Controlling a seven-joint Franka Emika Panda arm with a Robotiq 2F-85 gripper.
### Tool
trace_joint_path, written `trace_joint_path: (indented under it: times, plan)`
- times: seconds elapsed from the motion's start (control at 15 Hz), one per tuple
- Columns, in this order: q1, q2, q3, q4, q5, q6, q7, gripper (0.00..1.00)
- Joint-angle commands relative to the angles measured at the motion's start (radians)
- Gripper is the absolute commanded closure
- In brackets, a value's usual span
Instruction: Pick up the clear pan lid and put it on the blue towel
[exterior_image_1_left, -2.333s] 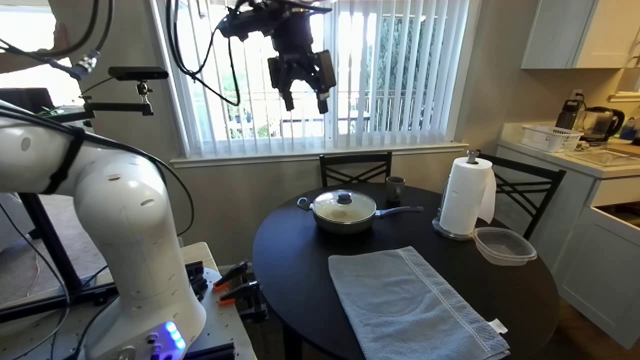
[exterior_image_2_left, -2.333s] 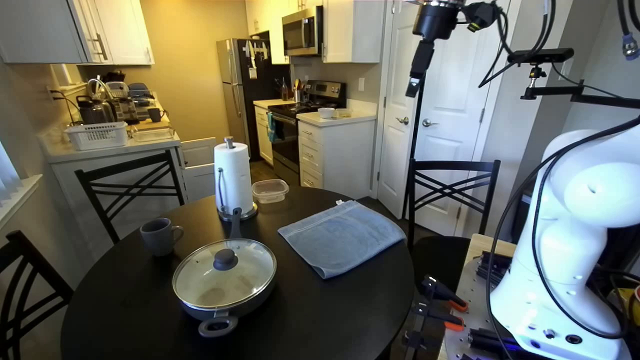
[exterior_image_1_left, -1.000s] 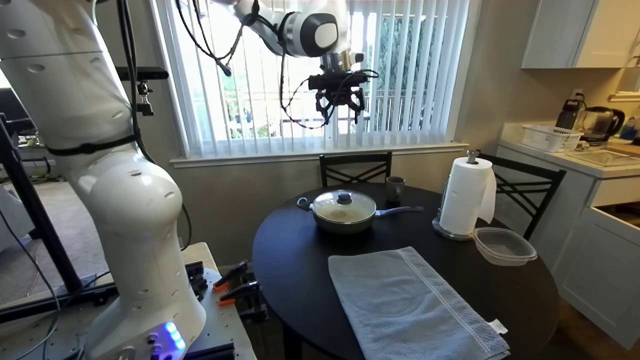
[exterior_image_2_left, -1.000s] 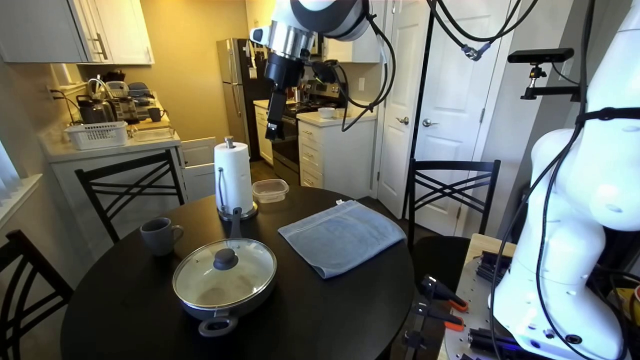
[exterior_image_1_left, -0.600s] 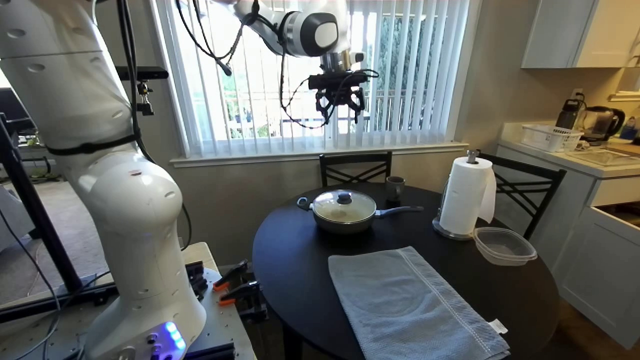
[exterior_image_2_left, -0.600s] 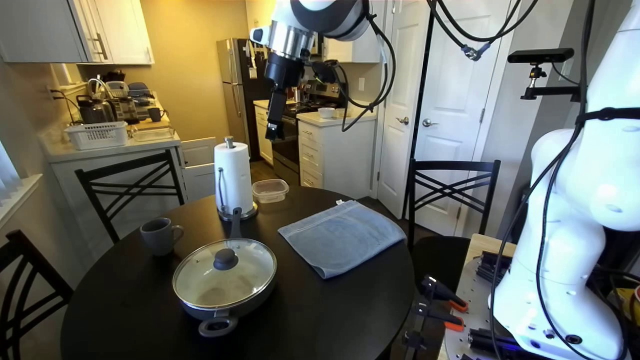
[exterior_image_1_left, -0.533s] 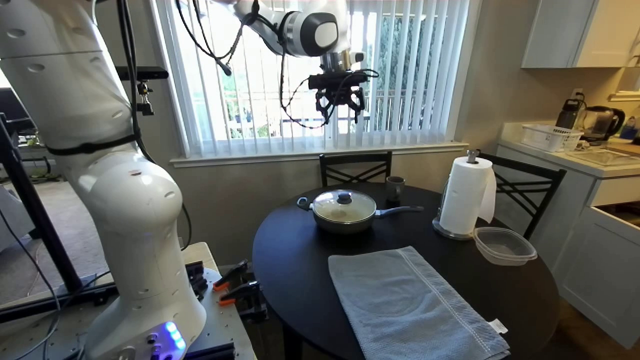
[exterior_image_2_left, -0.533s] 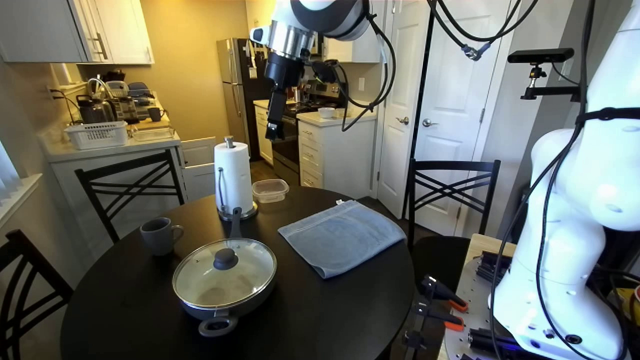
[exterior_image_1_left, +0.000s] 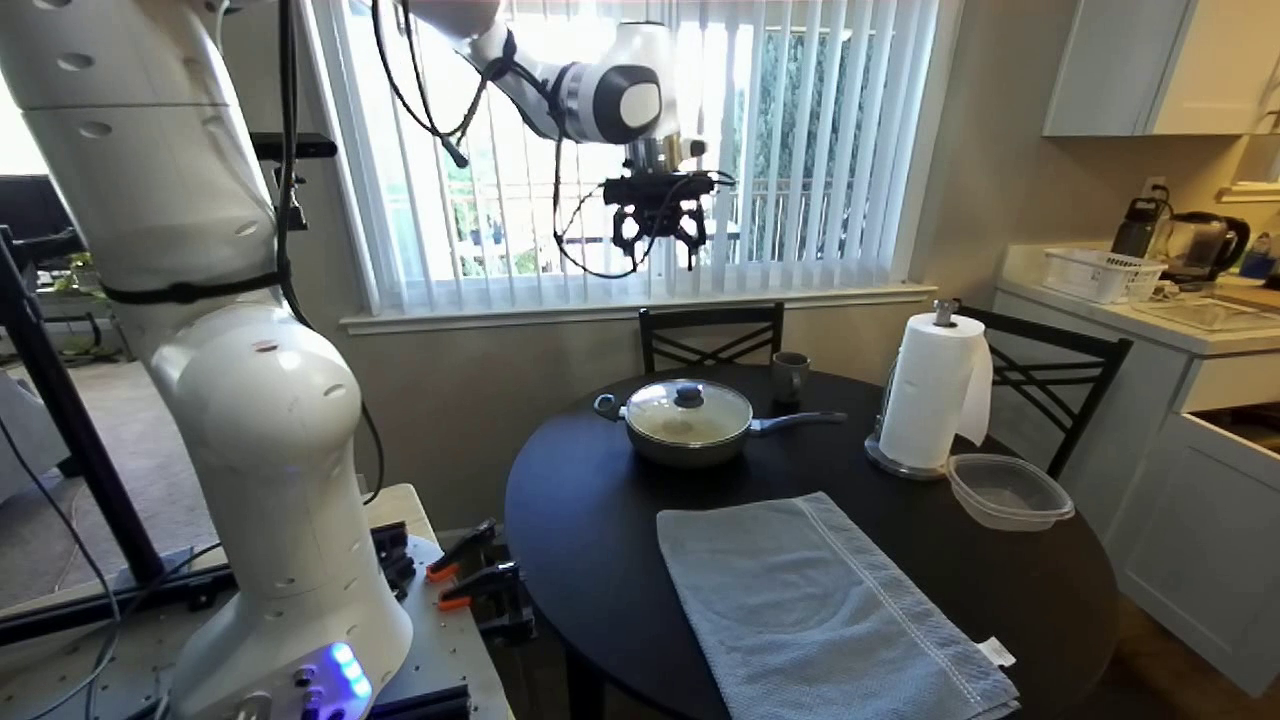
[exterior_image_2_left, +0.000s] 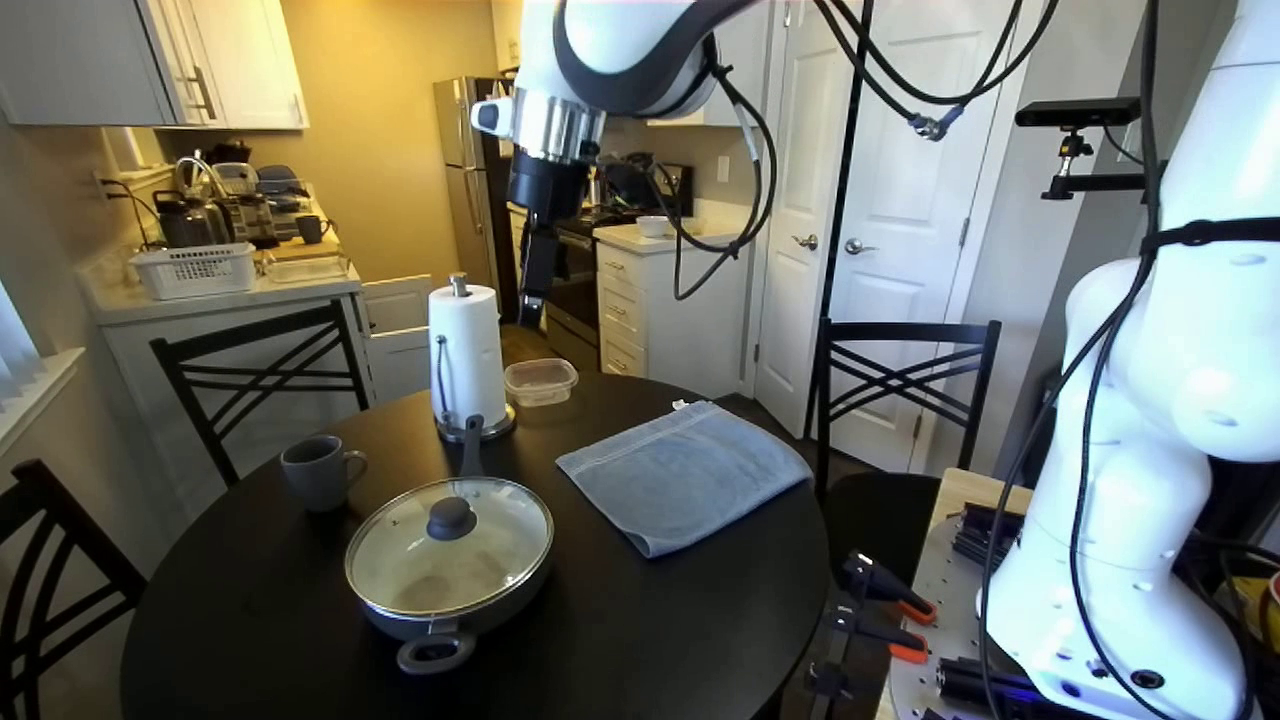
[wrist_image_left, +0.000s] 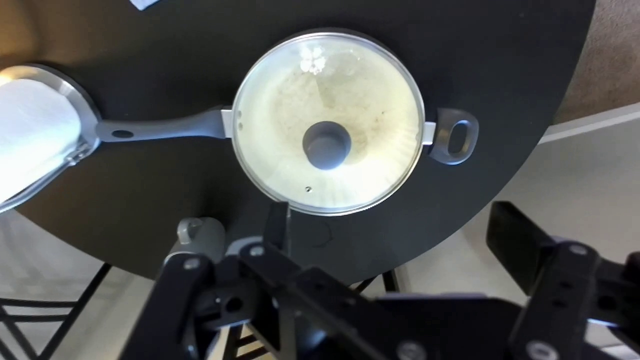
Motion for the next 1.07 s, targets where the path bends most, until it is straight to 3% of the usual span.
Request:
trace_joint_path:
  times: [0.0, 0.2, 0.33, 0.47, 0.6, 0.73, 1.0]
  plan:
    - [-0.005, 0.061, 0.072, -0.078, -0.025, 0.072, -0.049, 0.00]
    - [-0.001, 0.124, 0.121, -0.138, -0.124, 0.156, -0.004, 0.00]
    - [0.001, 0.176, 0.131, -0.161, -0.248, 0.287, 0.099, 0.00]
    - [0.014, 0.244, 0.102, -0.148, -0.441, 0.444, 0.301, 0.00]
    - [0.102, 0.299, -0.025, -0.098, -0.604, 0.520, 0.472, 0.00]
    - [0.144, 0.368, -0.083, -0.035, -0.643, 0.532, 0.642, 0.00]
    - [0.121, 0.463, -0.025, 0.075, -0.500, 0.453, 0.715, 0.00]
